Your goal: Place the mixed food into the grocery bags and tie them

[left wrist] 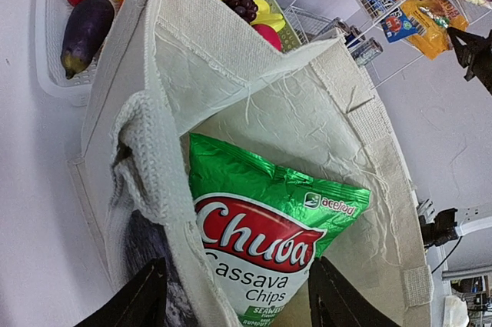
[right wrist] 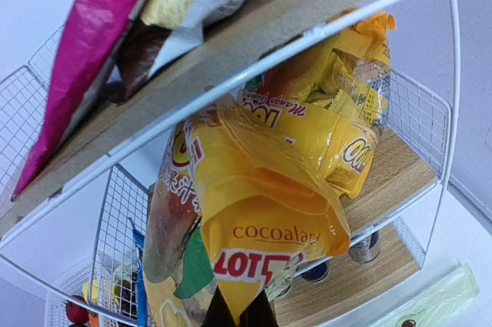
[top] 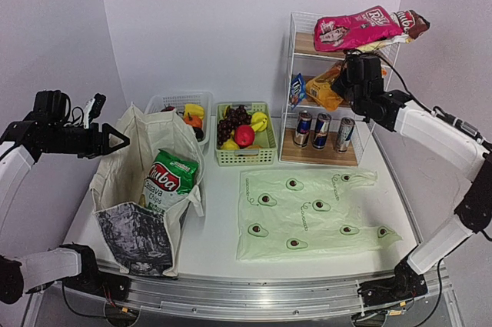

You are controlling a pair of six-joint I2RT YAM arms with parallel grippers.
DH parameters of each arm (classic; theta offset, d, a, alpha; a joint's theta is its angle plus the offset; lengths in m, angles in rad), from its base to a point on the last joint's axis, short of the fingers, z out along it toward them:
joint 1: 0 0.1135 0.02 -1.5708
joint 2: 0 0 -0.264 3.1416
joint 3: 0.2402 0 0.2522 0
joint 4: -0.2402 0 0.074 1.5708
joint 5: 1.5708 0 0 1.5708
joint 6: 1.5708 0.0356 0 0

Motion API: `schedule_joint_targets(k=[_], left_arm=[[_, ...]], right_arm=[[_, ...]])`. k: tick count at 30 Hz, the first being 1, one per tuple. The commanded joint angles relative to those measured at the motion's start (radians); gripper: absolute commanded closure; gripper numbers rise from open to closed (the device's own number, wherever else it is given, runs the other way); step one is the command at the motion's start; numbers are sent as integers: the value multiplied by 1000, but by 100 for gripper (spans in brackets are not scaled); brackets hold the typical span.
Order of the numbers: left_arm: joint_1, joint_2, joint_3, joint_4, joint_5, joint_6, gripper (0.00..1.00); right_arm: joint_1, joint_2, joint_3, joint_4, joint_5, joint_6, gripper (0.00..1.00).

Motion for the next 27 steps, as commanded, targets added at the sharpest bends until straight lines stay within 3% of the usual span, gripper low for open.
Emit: schedule_joint_targets(k=[1,8,17,27], left_arm=[[-6,-12,34,23,19,-6,37],[-8,-17,33,27,23,-11,37],[-11,-20,24,29,24,-22,38],[-11,-29,13,31,19,-28,39]], right_arm=[[26,-97,15,63,85,-104,100],[45,-174,-32,63,140,-170,100],[89,-252,-26,-24,66,-203,100],[160,-321,-7,-218,-74,-68,100]])
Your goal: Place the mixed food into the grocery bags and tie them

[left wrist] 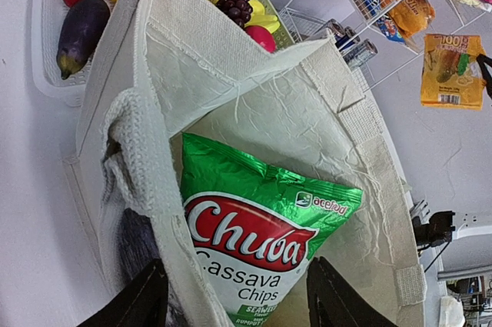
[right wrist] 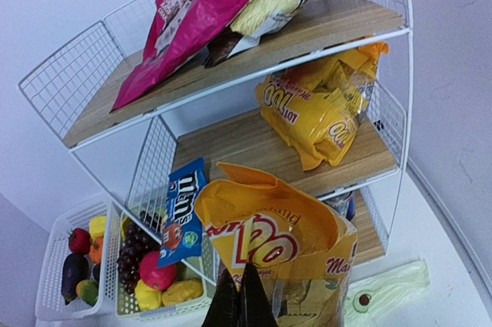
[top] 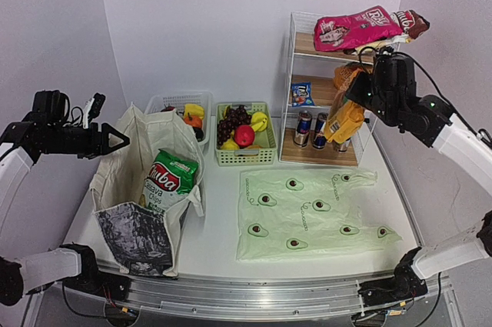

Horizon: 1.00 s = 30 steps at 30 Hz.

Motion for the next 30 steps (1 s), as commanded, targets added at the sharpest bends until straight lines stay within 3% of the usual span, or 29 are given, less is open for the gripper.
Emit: schedule_joint_targets(k=[1,6,14,25,30], left_arm=[[-5,-18,13,31,10,-8,39],[-4,-19,15,27,9,-6,39],[-5,-40,3,15,-17,-1,44],[-5,-45,-2,-6,-69,19,71],[-4,-48,-1,-9,-73,17,81]], right_arm=[[49,-51,61,-20,-86,80,100],[133,-5,156,-33,-207,116,100],[325,203,399,-31,-367,111,100],[493,651,909,23,-683,190,100],[515,795,1037,92,-711,264,100]])
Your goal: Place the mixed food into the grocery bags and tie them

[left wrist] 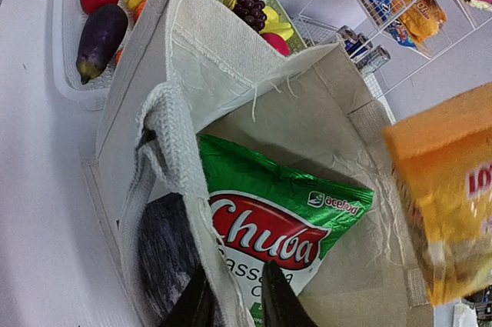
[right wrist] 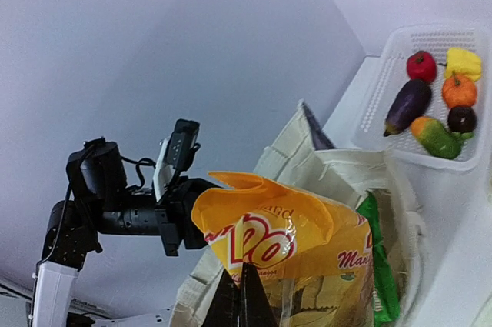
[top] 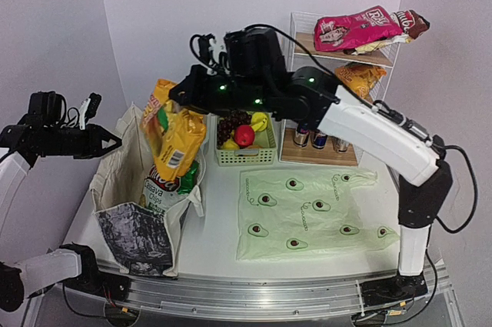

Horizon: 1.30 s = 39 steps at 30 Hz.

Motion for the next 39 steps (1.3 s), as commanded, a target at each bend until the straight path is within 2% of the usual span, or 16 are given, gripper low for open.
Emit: schedule_joint_targets(k=[1,4,6,11,16,17,18,22,24,25,28,33,35,39], left_arm=[[-3,-9,2,1,-15,10,84],[-2,-11,-2,4,-29,3,96],[-2,-12,-7,9,-34,-7,100],[-3,-13,-11,19,-48,-32,100],[-3,-16,-5,38,-57,-52,100],[-3,-16,-4,42,-58,-55,100],[-3,-16,-5,48,-59,-59,100],[-3,-14,-12,63,-63,-70,100],[-3,-11,-14,65,-70,-70,100],[-3,-10,-15,63,-76,-69,100],[-3,-8,-12,59,-89,-62,100],[-3,-9,-10,60,-101,-50,100],[-3,-10,-10,61,-104,-49,100],[-3,-11,-13,63,-107,-50,100]], right_arm=[[19,69,118,195,-63,104,100],[21,118,88,231,-11,187,100],[21,172,76,267,16,256,100],[39,352,210,272,47,361,100],[59,436,264,243,68,323,100],[61,433,259,233,66,306,99],[61,426,253,225,64,279,92],[62,379,236,197,49,157,51],[61,349,251,163,37,76,34],[61,325,264,143,37,14,29],[61,221,210,103,76,-171,25],[29,-37,-2,8,262,-400,21],[-28,-129,-82,-70,280,-373,20],[-212,-266,-272,-248,209,-160,24]])
